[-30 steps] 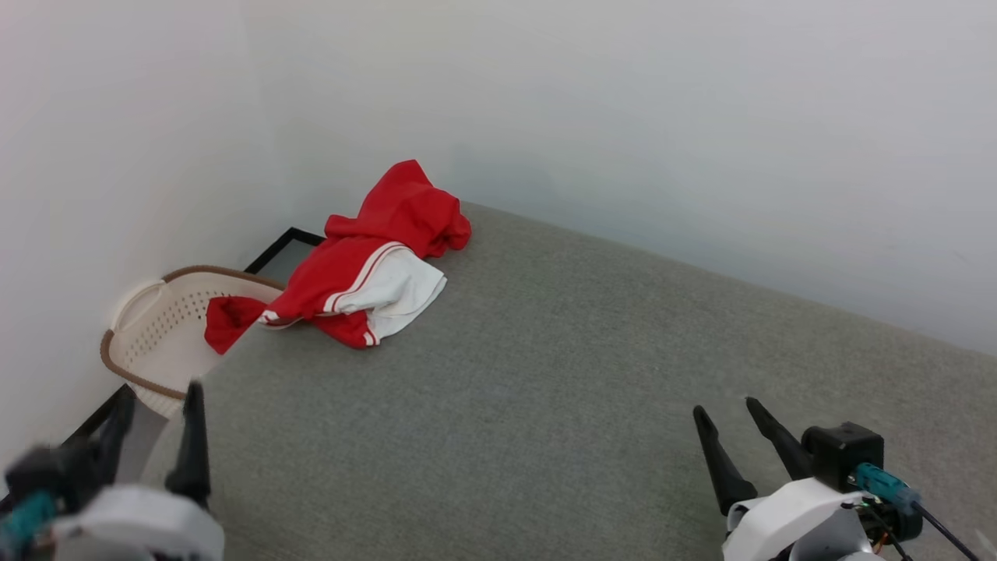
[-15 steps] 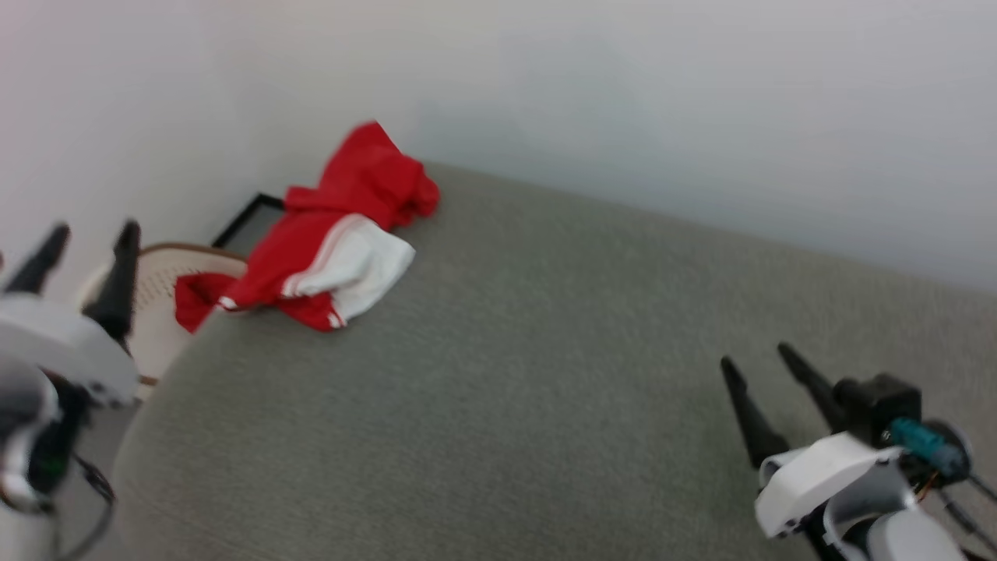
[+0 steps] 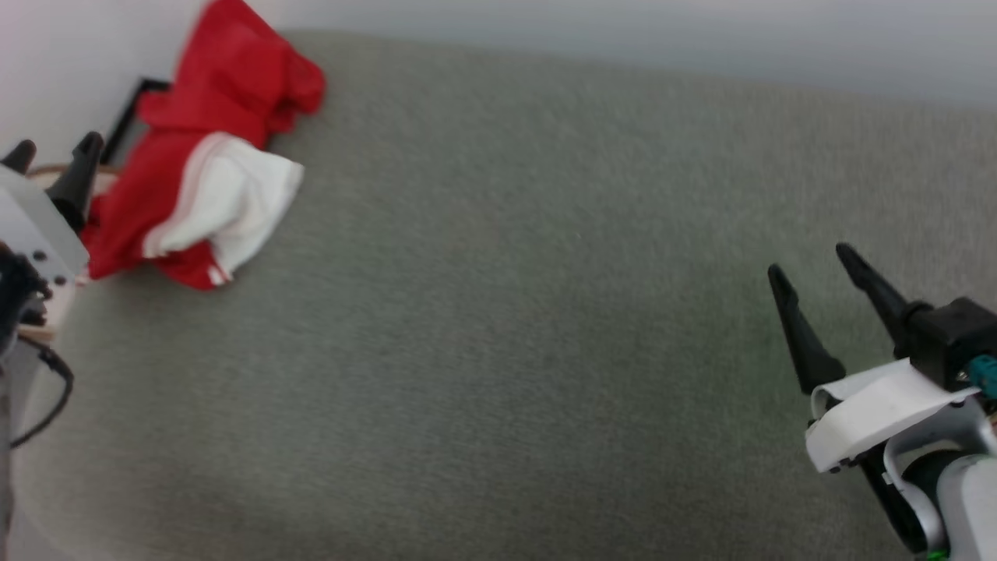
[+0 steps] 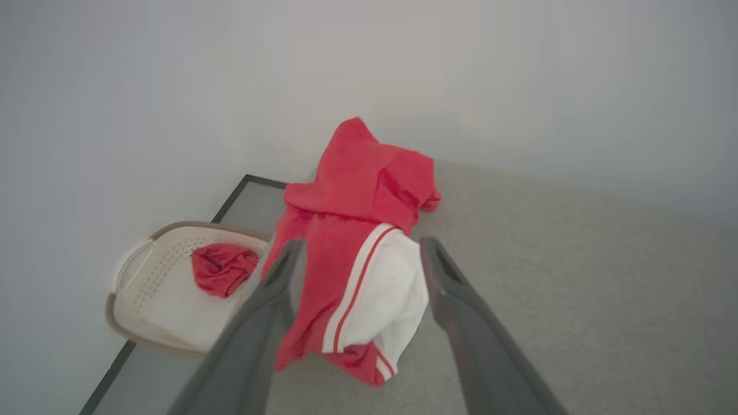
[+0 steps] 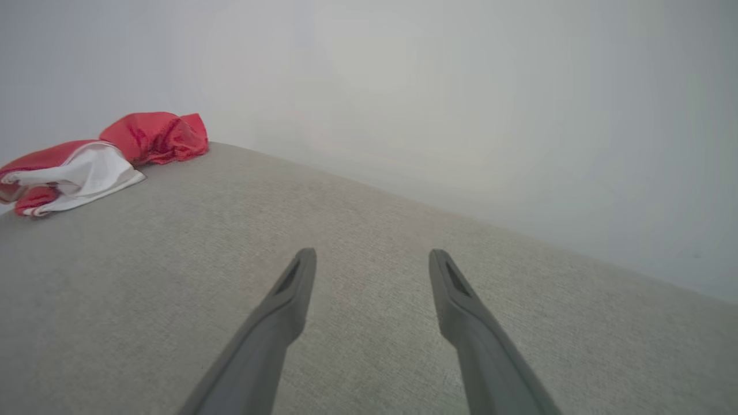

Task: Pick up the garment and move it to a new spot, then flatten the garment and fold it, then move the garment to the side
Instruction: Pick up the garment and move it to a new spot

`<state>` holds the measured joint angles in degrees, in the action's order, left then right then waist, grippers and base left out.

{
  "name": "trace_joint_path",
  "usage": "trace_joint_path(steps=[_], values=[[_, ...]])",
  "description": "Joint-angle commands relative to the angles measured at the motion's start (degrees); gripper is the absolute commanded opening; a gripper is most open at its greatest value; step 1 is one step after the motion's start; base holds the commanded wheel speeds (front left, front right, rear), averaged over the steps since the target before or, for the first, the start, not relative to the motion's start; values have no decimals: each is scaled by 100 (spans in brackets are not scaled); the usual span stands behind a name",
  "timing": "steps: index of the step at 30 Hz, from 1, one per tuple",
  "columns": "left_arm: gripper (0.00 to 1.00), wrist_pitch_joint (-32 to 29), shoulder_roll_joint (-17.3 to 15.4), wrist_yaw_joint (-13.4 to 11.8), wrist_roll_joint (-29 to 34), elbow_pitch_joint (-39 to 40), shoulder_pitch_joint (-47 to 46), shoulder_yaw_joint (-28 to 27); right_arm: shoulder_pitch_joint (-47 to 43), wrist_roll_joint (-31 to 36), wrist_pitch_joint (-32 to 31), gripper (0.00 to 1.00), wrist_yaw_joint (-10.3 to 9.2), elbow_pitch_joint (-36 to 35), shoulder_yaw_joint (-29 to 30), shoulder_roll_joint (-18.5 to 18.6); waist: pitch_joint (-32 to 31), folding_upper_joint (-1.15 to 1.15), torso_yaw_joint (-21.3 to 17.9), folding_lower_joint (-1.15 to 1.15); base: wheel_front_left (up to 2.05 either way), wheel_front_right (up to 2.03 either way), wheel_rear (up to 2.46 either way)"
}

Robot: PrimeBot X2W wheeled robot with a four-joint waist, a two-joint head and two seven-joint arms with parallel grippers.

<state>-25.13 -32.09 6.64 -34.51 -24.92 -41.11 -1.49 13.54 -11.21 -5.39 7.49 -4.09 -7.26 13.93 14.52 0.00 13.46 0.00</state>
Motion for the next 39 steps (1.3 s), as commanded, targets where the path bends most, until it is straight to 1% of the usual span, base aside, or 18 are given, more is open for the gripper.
trace_joint_path(steps=[1,3,5,7,14,19,23,30,31,32,33,39], values=[[100,-5,-8,32,-26,-44,-86,20,66,59,-21,100,-1,-46,27,12,679,0,-451,0,0,0,0],[100,-133,-56,23,49,-487,-339,112,95,53,-116,100,-1,-248,79,70,860,0,-479,0,0,0,0],[100,-365,11,21,-26,-962,-587,197,121,70,-221,100,0,-442,102,96,1011,0,-512,0,0,0,0],[100,-535,-5,31,-73,-1385,-836,224,152,91,-320,100,0,-641,107,119,1145,0,-557,0,0,0,0],[100,-680,38,45,-106,-2566,-1446,388,104,132,-611,100,0,-1190,168,111,1442,0,-627,0,0,0,0],[100,-648,118,66,-130,-3234,-1705,508,144,155,-789,100,0,-1428,163,107,1595,0,-635,0,0,0,0],[100,-649,260,78,-144,-3703,-1810,607,151,170,-908,100,-1,-1563,166,109,1664,0,-614,0,0,0,0],[99,-603,388,85,-235,-4195,-2005,733,216,176,-1062,100,-1,-1664,127,77,1642,0,-558,0,0,0,0],[84,-578,405,87,-248,-4222,-2035,747,224,175,-1061,100,-1,-1659,123,75,1622,0,-548,0,0,0,0],[33,-566,390,88,-265,-4275,-2081,750,232,174,-1071,100,-1,-1650,117,72,1602,0,-540,0,0,0,0],[0,-551,396,89,-297,-4299,-2110,752,233,166,-1053,100,0,-1627,118,68,1562,0,-525,0,0,0,0],[0,-109,166,87,-230,-4371,-2397,799,131,111,-956,100,0,-1426,79,6,1213,0,-469,0,0,0,0]])
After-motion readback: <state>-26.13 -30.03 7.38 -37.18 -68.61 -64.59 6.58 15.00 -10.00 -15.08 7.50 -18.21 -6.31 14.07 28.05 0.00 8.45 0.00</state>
